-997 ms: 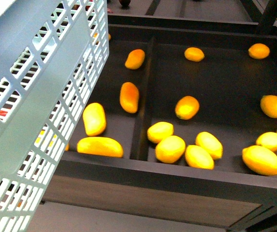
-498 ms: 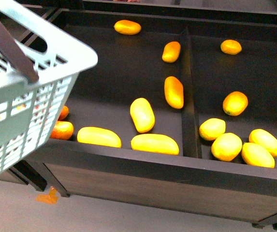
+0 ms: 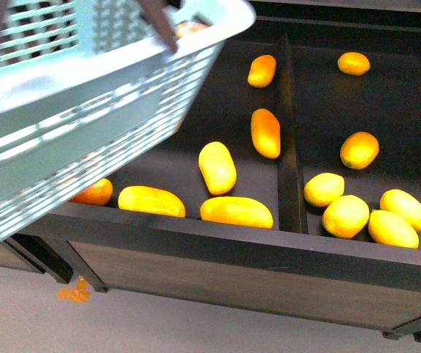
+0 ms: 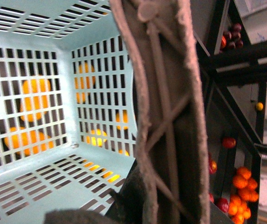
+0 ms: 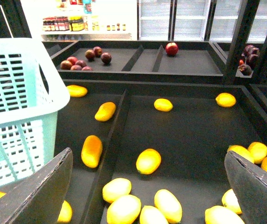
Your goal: Pick lemon and mango into basket
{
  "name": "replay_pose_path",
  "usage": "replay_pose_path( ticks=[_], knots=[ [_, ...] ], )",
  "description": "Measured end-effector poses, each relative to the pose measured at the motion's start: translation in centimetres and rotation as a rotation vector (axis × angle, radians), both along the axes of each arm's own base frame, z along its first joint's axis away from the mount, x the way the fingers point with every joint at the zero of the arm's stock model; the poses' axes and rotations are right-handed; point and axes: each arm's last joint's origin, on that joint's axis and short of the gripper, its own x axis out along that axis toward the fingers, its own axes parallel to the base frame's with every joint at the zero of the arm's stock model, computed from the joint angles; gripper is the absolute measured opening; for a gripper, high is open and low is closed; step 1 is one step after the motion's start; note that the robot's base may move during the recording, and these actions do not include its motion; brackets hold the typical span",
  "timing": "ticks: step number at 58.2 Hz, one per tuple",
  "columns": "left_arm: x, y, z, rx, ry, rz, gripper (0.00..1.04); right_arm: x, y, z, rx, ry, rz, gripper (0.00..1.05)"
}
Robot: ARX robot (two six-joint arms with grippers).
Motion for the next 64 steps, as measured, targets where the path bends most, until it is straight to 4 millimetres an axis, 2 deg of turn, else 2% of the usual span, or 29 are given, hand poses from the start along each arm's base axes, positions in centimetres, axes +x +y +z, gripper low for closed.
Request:
replay_pose_path(
  ticks=[7,14,32,34,39,41,45,55,64],
  knots=[
    [-0.3,-1.8,-0.4,-0.001,-0.005,-0.072,0.05,0.0,0.0,0.0,0.000,0.000,0.000,0.96],
    [-0.7,-3.0,0.0,-0.033,-0.053,-0.117,0.05,0.0,0.0,0.0,0.000,0.000,0.000,0.96],
    [-1.0,-3.4,0.2,-0.037,-0.065,-0.134,0.05,0.0,0.0,0.0,0.000,0.000,0.000,0.96],
    [-1.0,-3.4,0.2,-0.034,-0.067,-0.130,0.05,0.0,0.0,-0.1,0.010,0.032,-0.009,0.96],
    [-0.9,-3.2,0.2,-0.028,-0.070,-0.118,0.05,0.3,-0.4,-0.2,0.099,0.319,-0.146,0.96],
    [-0.9,-3.2,0.2,-0.028,-0.070,-0.118,0.05,0.6,-0.7,-0.5,0.134,0.426,-0.177,0.96],
    [-0.9,-3.3,0.2,-0.029,-0.070,-0.123,0.05,1.3,-1.2,-1.2,0.178,0.502,-0.204,0.96],
    [-0.9,-3.3,0.2,-0.034,-0.066,-0.128,0.05,3.9,-2.7,-1.7,0.212,0.536,-0.273,0.96],
    [-0.9,-3.3,0.2,-0.035,-0.066,-0.127,0.05,7.7,-4.1,-2.3,0.203,0.565,-0.308,0.96]
  ],
)
